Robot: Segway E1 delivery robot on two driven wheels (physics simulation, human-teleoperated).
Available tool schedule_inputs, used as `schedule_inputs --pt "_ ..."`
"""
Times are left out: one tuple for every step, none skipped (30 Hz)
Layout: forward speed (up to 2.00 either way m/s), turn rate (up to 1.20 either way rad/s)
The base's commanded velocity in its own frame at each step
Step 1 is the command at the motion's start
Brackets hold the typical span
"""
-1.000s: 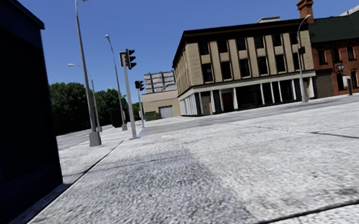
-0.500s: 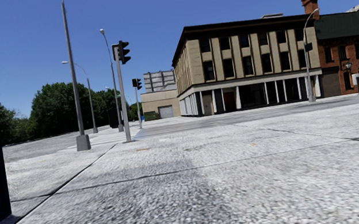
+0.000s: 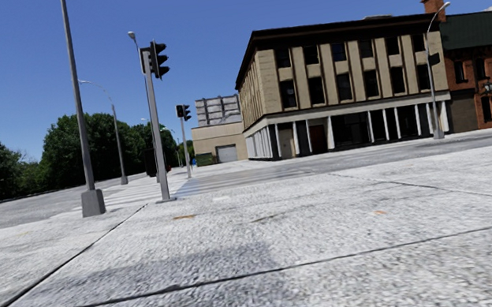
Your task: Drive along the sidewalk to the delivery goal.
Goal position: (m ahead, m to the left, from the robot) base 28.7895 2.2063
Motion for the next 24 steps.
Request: schedule_inputs --pt "2.00 0.00" --pt "2.00 0.00" --pt "2.00 0.00" --pt "2.00 0.00" --pt "2.00 0.00" --pt "2.00 0.00" --pt "2.00 0.00" --pt "2.00 0.00" --pt "2.00 0.00" --pt "2.00 0.00" --pt "2.00 0.00" --pt "2.00 0.00" --pt "2.00 0.00" --pt "2.00 0.00" --pt "2.00 0.00" --pt "2.00 0.00" --pt "2.00 0.00" --pt "2.00 0.00" --pt "2.00 0.00" --pt "2.00 0.00" --pt "2.00 0.00" --pt "2.00 0.00" --pt "2.00 0.00" --pt "2.00 0.00"
